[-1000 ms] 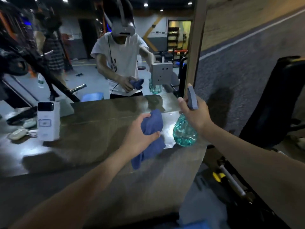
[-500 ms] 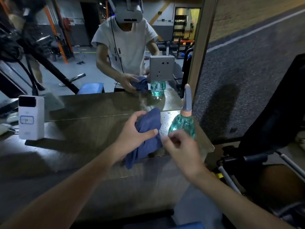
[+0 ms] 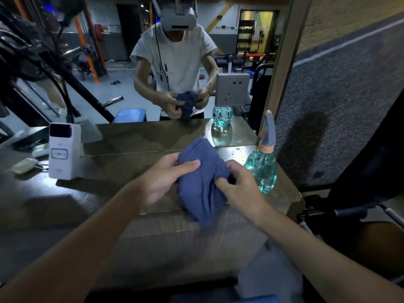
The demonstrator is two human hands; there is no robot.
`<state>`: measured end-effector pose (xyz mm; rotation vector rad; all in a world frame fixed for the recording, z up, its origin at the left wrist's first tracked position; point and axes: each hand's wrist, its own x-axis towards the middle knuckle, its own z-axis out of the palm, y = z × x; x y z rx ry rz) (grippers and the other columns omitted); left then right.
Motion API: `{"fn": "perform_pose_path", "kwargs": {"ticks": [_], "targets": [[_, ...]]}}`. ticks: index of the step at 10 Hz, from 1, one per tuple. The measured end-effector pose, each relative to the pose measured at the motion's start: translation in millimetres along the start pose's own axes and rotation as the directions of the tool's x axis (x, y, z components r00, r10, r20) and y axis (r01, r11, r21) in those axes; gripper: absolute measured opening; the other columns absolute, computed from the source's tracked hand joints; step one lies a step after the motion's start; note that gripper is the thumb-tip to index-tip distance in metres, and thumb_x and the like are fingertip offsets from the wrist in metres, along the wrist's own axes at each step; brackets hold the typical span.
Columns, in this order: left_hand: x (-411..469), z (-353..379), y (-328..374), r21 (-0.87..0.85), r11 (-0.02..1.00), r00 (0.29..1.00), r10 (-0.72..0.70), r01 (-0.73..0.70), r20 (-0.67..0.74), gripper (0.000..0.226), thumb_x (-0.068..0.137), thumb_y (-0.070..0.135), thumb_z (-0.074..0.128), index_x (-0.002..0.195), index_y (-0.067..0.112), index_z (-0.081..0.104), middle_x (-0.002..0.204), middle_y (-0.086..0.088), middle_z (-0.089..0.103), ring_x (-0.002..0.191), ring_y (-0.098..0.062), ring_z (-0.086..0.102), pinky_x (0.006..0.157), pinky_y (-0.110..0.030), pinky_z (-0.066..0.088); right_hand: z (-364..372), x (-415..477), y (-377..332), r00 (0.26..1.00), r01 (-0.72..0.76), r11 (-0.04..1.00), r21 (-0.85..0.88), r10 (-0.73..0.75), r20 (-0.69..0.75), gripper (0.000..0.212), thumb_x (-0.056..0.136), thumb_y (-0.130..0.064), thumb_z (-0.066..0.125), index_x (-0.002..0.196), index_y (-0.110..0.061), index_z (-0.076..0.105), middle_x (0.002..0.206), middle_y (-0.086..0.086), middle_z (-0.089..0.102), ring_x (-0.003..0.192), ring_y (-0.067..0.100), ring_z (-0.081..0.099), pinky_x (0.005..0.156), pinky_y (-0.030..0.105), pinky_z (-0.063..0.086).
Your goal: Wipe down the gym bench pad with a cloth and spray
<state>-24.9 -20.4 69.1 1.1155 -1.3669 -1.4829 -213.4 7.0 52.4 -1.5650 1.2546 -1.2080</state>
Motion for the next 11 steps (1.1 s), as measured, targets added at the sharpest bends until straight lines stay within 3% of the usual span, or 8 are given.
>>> {"fn": "perform_pose_path", "kwargs": {"ticks": [2, 3, 4, 6, 7, 8, 9, 11], "targets": [[10, -10, 19, 0.124, 0.974, 0.978, 0.197, -0.188, -0.071, 0.044, 0.081, 0.032, 0.075, 0.119, 0.015, 0.062, 0.114, -0.003, 0.071, 0.106, -0.015, 0.068, 0.091, -0.032, 0.055, 2, 9, -23, 1.000, -0.006, 1.000, -0.027, 0.005, -0.031, 0.016, 0.090, -0.005, 0.057, 0.078, -0.012, 0.050, 0.068, -0.002, 0.048, 0.056, 0.002, 0.043, 0.052, 0.018, 0.036], [30, -18, 27, 0.558, 0.813, 0.944, 0.295, -0.165, -0.150, 0.043, 0.082, 0.045, 0.075, 0.107, 0.015, 0.058, 0.100, -0.003, 0.067, 0.089, -0.013, 0.065, 0.076, -0.029, 0.052, 8, 12, -23, 0.991, -0.114, 0.992, -0.054, 0.110, -0.077, 0.015, 0.094, -0.007, 0.054, 0.081, -0.012, 0.047, 0.076, 0.001, 0.050, 0.060, 0.011, 0.053, 0.049, 0.021, 0.044], [41, -20, 12, 0.956, 0.277, 0.972, 0.179, 0.101, -0.155, 0.055, 0.092, 0.061, 0.051, 0.133, 0.027, 0.041, 0.126, -0.006, 0.054, 0.115, -0.030, 0.054, 0.094, -0.048, 0.043, 19, 9, -10, 0.915, -0.401, 0.915, -0.052, 0.403, 0.032, 0.016, 0.096, -0.002, 0.049, 0.082, -0.010, 0.048, 0.092, 0.013, 0.058, 0.072, 0.029, 0.069, 0.051, 0.040, 0.060], [32, -12, -38, 0.983, 0.109, 0.989, 0.010, -0.145, 0.145, 0.054, 0.101, 0.054, 0.028, 0.152, 0.034, 0.027, 0.161, 0.005, 0.027, 0.147, -0.017, 0.025, 0.115, -0.044, 0.027, 17, 14, 11, 0.892, -0.446, 0.882, -0.152, 0.451, -0.005, 0.016, 0.096, -0.007, 0.049, 0.086, 0.003, 0.056, 0.069, 0.023, 0.065, 0.046, 0.032, 0.065, 0.042, 0.035, 0.054], [32, -23, -54, 0.992, 0.048, 0.992, -0.045, -0.118, 0.120, 0.063, 0.098, 0.064, 0.017, 0.155, 0.042, 0.002, 0.166, 0.010, 0.002, 0.152, -0.011, 0.001, 0.120, -0.046, 0.014, 15, 11, 14, 0.949, -0.305, 0.831, -0.465, 0.307, -0.075, 0.023, 0.097, -0.019, 0.052, 0.106, 0.001, 0.051, 0.088, 0.020, 0.065, 0.063, 0.032, 0.067, 0.049, 0.029, 0.048], [34, -24, -57, 0.993, 0.039, 0.993, -0.009, -0.113, 0.114, 0.063, 0.097, 0.066, 0.013, 0.154, 0.044, 0.000, 0.166, 0.011, 0.000, 0.152, -0.010, -0.001, 0.119, -0.047, 0.013, 12, 2, 14, 0.998, 0.006, 0.463, -0.887, 0.051, 0.034, 0.041, 0.100, -0.040, 0.043, 0.130, -0.011, 0.040, 0.128, 0.012, 0.051, 0.111, 0.030, 0.056, 0.072, 0.036, 0.043], [39, -24, -56, 0.995, 0.041, 0.996, -0.027, -0.087, 0.089, 0.062, 0.096, 0.067, 0.012, 0.153, 0.047, -0.001, 0.166, 0.012, -0.002, 0.152, -0.011, -0.002, 0.119, -0.052, 0.011, 10, -3, 24, 0.960, 0.236, 0.303, -0.923, 0.075, 0.270, 0.065, 0.096, -0.057, 0.018, 0.149, -0.019, 0.028, 0.156, 0.004, 0.024, 0.134, 0.027, 0.032, 0.102, 0.042, 0.036], [36, -15, -44, 0.989, 0.144, 0.999, -0.001, -0.038, 0.039, 0.055, 0.100, 0.060, 0.018, 0.153, 0.044, 0.016, 0.166, 0.008, 0.008, 0.152, -0.016, 0.004, 0.118, -0.055, 0.011, 4, -12, 20, 0.960, 0.194, 0.481, -0.855, 0.088, 0.267, 0.052, 0.102, -0.044, 0.035, 0.147, -0.019, 0.034, 0.156, 0.002, 0.027, 0.138, 0.026, 0.027, 0.110, 0.043, 0.028]]}}
